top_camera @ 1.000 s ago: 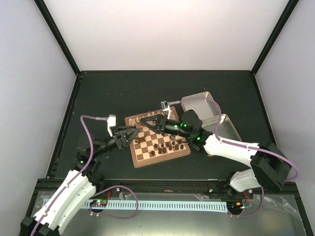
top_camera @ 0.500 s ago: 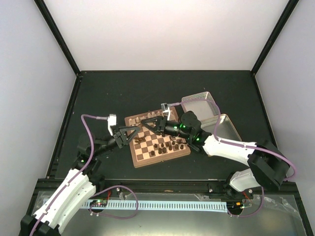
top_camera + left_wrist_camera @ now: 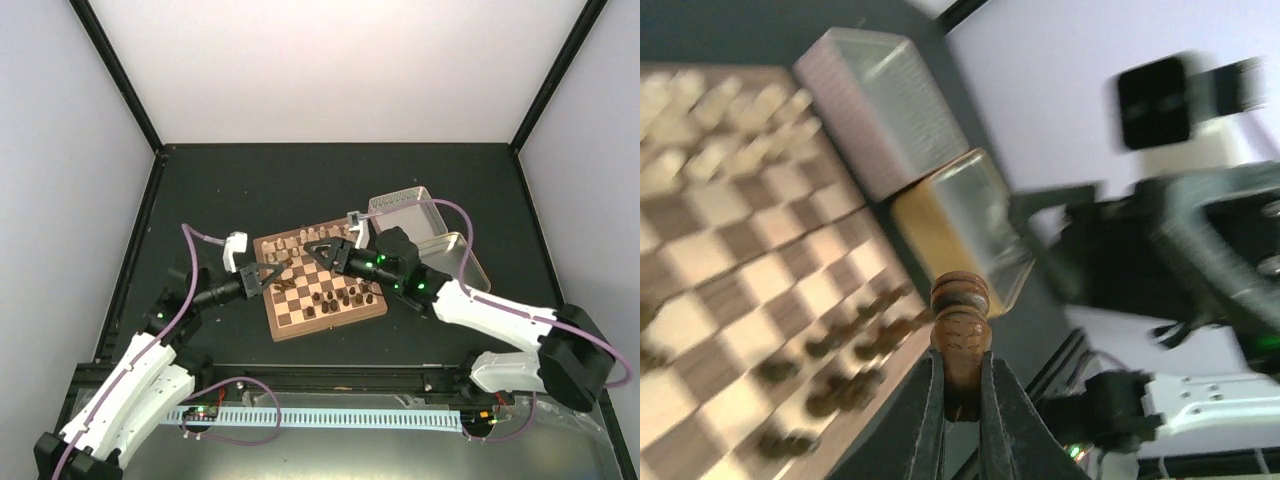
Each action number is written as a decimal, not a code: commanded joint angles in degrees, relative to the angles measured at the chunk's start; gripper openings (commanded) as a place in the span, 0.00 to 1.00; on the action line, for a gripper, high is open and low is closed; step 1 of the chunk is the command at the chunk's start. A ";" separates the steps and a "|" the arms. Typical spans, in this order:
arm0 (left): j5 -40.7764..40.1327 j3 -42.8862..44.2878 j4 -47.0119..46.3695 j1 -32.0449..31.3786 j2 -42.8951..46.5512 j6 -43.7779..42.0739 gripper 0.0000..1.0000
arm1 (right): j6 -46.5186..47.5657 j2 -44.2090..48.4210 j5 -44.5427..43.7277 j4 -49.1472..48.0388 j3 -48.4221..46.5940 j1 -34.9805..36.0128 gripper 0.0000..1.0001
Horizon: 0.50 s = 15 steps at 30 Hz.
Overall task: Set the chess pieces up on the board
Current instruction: Place the chess piece on the chessboard.
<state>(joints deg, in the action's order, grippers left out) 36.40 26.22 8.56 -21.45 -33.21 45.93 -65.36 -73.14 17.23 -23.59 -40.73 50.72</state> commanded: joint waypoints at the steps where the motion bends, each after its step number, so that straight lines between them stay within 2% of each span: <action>1: -2.00 5.64 25.20 0.05 -4.74 -6.60 0.02 | 11.14 6.40 -13.81 16.92 0.21 -1.42 0.61; 7: -6.52 9.40 39.55 -2.03 -11.28 -10.14 0.02 | 18.23 14.64 -29.40 28.35 0.57 -1.55 0.63; 11: -8.49 10.73 42.01 -4.97 -16.33 -9.92 0.01 | 20.48 17.94 -35.75 31.20 1.29 -1.64 0.65; 15: -13.87 14.51 44.60 -10.03 -23.07 -10.27 0.02 | 21.38 19.95 -37.97 31.94 2.23 -1.65 0.66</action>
<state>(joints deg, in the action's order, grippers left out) 28.49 35.59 47.16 -27.70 -51.59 37.10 -47.33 -54.92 -13.23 4.84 -39.81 49.39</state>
